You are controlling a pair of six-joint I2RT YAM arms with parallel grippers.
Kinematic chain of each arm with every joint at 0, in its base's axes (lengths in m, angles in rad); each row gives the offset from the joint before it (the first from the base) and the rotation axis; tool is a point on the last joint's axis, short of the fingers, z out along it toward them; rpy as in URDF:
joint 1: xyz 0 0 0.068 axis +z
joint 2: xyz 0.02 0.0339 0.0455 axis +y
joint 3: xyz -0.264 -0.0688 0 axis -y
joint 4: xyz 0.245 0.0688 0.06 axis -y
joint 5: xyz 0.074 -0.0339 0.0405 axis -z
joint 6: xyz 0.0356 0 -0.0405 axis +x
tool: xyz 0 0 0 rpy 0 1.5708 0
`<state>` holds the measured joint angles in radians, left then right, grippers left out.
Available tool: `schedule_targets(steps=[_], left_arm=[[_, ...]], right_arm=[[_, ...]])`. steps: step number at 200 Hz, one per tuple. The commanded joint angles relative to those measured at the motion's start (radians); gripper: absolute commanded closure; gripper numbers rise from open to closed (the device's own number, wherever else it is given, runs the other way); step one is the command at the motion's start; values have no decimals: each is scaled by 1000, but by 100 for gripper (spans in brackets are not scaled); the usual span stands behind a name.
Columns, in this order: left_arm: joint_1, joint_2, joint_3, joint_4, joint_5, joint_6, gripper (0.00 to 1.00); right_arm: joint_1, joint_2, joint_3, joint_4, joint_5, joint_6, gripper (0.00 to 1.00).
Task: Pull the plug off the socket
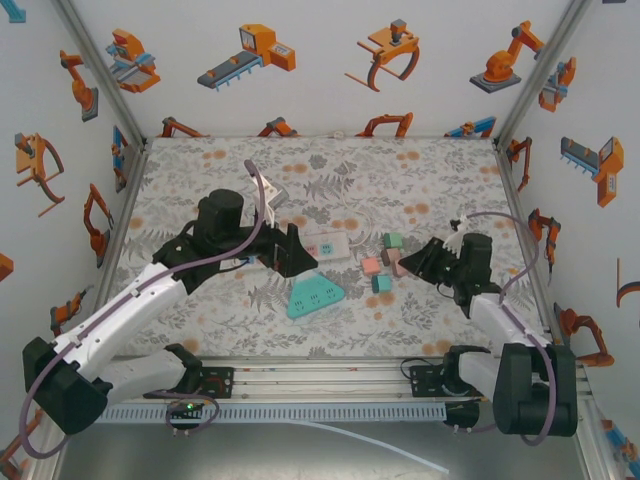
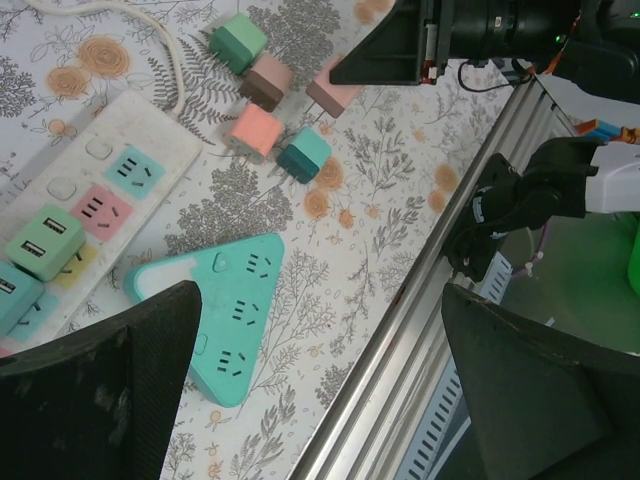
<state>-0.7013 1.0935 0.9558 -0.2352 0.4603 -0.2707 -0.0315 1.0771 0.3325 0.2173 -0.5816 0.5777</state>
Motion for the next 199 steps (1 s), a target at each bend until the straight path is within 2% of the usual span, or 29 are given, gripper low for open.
schedule_targets(steps=[1,48,67,87,107,157,199], left_arm=[[-15,1,-29,51,-37,-11,3],[-30,-13,-63,66,-80,-35,3],[-33,-22,-77,74,-98,-44,3],[-36,-31,-85,81,-116,-48,3],[-37,-40,-83,73,-142,-41,3],[-37,-61,-78,45,-183,-30,3],[-37,-72,-60,24,-257,-11,3]], right_arm=[[-3,19,-30,139,29,14,84],[-3,70,-54,212,33,13,80],[-2,138,-59,279,-6,39,75],[-2,228,-56,359,-57,77,75],[-1,285,-56,401,-50,110,72],[2,293,-50,360,9,105,56],[4,259,-24,258,56,84,51]])
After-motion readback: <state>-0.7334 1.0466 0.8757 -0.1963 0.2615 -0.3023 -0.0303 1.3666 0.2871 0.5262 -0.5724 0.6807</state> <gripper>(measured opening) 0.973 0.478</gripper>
